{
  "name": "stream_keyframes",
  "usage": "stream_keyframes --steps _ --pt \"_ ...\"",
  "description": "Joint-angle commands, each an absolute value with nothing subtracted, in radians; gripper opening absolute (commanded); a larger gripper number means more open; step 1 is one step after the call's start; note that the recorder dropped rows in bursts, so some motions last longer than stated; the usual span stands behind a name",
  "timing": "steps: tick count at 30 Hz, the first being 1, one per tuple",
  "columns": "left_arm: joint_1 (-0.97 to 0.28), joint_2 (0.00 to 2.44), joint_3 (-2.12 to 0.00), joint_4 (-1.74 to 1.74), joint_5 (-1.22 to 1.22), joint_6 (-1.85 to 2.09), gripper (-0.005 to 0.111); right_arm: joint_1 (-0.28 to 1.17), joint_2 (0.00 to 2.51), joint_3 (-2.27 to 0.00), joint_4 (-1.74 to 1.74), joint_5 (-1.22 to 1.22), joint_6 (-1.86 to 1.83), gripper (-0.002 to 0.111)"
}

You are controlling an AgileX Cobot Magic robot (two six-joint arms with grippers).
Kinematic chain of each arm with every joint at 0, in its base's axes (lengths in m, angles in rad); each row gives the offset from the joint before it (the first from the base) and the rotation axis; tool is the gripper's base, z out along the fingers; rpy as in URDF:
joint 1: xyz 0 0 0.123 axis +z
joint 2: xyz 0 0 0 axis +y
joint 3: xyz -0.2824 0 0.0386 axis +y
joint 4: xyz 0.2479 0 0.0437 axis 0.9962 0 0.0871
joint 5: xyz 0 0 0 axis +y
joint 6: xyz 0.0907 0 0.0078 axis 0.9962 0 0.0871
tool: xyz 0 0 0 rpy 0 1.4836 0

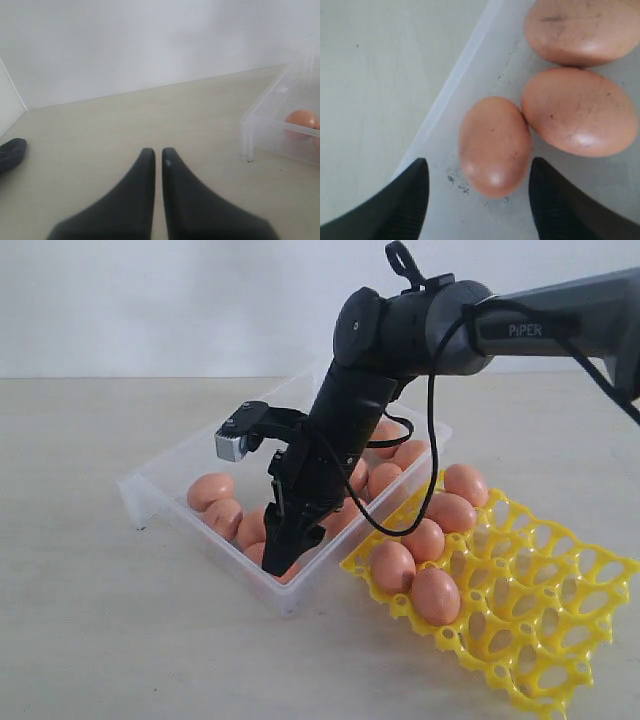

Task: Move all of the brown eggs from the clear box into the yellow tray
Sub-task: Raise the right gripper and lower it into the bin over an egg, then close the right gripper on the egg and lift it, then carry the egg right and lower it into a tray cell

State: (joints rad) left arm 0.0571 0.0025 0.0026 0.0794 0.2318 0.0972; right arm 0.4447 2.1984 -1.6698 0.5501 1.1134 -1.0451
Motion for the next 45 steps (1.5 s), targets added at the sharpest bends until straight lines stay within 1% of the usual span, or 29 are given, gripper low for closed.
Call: stream_keyframes --steps 1,8,10,11,12,13,19,23,28,30,32,35,41,45 --pt "0.05 0.0 0.0 0.074 0.225 0.094 0.004 0.442 2.245 -1.675 0.587 1.076 -1.133 0.053" --pt "0.05 0.0 0.0 0.074 0.225 0.094 0.004 0.442 2.314 -1.675 0.651 0.946 -1.139 0.052" --pt "0.05 0.0 0.0 0.074 0.225 0.094 0.004 0.442 2.314 -1.675 0.651 0.946 -1.136 0.036" --pt "0.05 0.0 0.0 0.074 0.225 0.094 0.004 0.442 2.314 -1.675 0.651 0.952 -1.133 0.024" --pt "0.05 0.0 0.0 0.074 0.225 0.094 0.004 0.442 2.314 -1.675 0.651 0.962 -1.133 0.009" --pt "0.05 0.0 0.0 0.074 0.225 0.094 0.004 0.442 2.314 -1.675 0.651 0.973 -1.124 0.0" --pt "0.05 0.0 0.0 0.074 0.225 0.094 0.004 0.44 2.3 -1.675 0.619 0.979 -1.066 0.0" --pt "0.05 0.0 0.0 0.074 0.225 0.094 0.004 0.438 2.239 -1.677 0.605 0.972 -1.014 0.0" --pt "0.05 0.0 0.0 0.074 0.225 0.094 0.004 0.429 2.146 -1.672 0.588 1.001 -0.858 0.0" --pt "0.05 0.0 0.0 0.074 0.225 0.094 0.004 0.423 2.115 -1.636 0.588 0.963 -0.782 0.0" --pt "0.05 0.0 0.0 0.074 0.225 0.094 0.004 0.418 2.067 -1.561 0.588 0.859 -0.743 0.0" --pt "0.05 0.0 0.0 0.074 0.225 0.094 0.004 0.418 1.951 -1.371 0.606 0.602 -0.715 0.0" --pt "0.05 0.0 0.0 0.074 0.225 0.094 0.004 0.417 1.608 -0.974 0.661 0.018 -0.73 0.0" --pt "0.05 0.0 0.0 0.074 0.225 0.094 0.004 0.417 1.437 -0.708 0.804 -0.463 -0.655 0.0"
